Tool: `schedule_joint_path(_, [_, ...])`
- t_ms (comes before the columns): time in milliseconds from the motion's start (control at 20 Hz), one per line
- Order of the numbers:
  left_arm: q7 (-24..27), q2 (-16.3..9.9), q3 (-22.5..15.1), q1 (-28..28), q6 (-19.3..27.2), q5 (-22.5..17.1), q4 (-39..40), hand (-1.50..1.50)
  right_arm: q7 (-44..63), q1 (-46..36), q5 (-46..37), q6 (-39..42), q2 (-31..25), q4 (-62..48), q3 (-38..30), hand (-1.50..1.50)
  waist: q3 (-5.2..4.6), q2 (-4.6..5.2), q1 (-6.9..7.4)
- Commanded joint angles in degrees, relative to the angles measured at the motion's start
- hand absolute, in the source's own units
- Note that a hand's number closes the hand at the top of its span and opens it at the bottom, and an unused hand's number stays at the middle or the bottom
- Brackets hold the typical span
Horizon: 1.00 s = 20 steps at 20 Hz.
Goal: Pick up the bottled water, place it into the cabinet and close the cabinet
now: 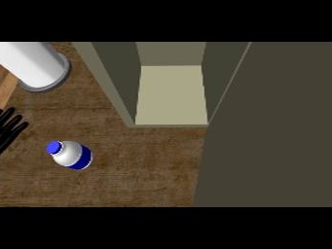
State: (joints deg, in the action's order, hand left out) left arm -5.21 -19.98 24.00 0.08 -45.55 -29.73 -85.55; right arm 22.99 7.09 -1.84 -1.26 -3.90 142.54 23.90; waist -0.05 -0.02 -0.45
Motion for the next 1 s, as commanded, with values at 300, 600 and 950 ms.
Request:
schedule_joint_path(300, [17.57,1.43,-1.44,-5.25,-1.16,20.81,20.42,-1.50,-0.70,4.85,-2.00,0.15,-3.30,7.32,0.77,-1.50,-0.03,0.05,-0.73])
schedule_joint_path(600, [23.30,-0.58,-2.95,-9.39,-1.93,24.79,31.97,-1.50,4.54,2.40,-4.82,-2.85,-2.70,9.86,3.39,-1.50,-0.07,0.02,-0.65])
schedule_joint_path(950, [39.18,-2.16,-4.89,-14.21,-0.24,31.91,48.48,-1.50,0.70,1.40,-3.88,-3.07,-3.78,6.16,4.15,-1.50,-0.18,0.28,-1.30])
